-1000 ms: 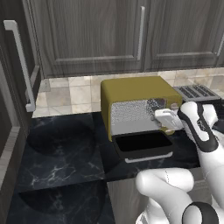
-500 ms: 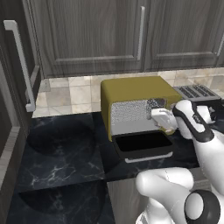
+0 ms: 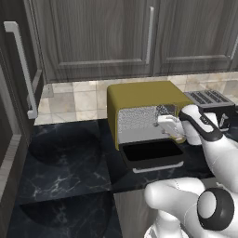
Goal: Pick up the bagel from the plate, place it on the toaster oven rack, close the door, and set the timer.
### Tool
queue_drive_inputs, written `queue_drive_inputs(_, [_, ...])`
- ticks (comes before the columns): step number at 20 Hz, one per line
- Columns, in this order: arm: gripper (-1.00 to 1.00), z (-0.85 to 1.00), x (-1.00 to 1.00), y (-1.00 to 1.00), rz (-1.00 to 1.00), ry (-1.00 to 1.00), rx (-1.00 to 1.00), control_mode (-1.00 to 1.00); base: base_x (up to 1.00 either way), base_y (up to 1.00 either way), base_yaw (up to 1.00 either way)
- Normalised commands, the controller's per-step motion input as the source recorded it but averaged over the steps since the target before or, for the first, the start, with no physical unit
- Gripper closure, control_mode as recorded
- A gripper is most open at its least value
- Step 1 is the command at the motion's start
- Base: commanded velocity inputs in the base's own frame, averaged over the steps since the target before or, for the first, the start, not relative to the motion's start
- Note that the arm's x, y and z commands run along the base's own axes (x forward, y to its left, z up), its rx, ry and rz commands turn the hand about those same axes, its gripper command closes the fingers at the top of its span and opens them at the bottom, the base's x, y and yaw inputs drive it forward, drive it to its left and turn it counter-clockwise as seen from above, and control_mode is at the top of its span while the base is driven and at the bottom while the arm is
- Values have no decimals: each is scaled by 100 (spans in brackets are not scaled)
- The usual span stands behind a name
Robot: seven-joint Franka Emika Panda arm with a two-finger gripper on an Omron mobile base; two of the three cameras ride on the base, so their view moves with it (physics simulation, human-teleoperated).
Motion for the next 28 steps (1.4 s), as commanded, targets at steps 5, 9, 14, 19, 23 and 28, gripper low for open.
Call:
queue_drive_inputs(5, [-100,-13,12,10,-1,-1,0,-100,0,0,0])
queue_drive_inputs(9, [-100,-5,11,10,0,-3,0,-100,0,0,0])
queue_drive_inputs(14, [-100,-9,10,8,0,-4,0,-100,0,0,0])
queue_drive_inputs(19, [-100,-11,10,3,-1,-3,1,-100,0,0,0])
queue_drive_inputs(23, [-100,-7,12,0,-1,-1,2,-100,0,0,0])
queue_drive_inputs(28, [-100,-3,15,1,-1,0,3,-100,0,0,0])
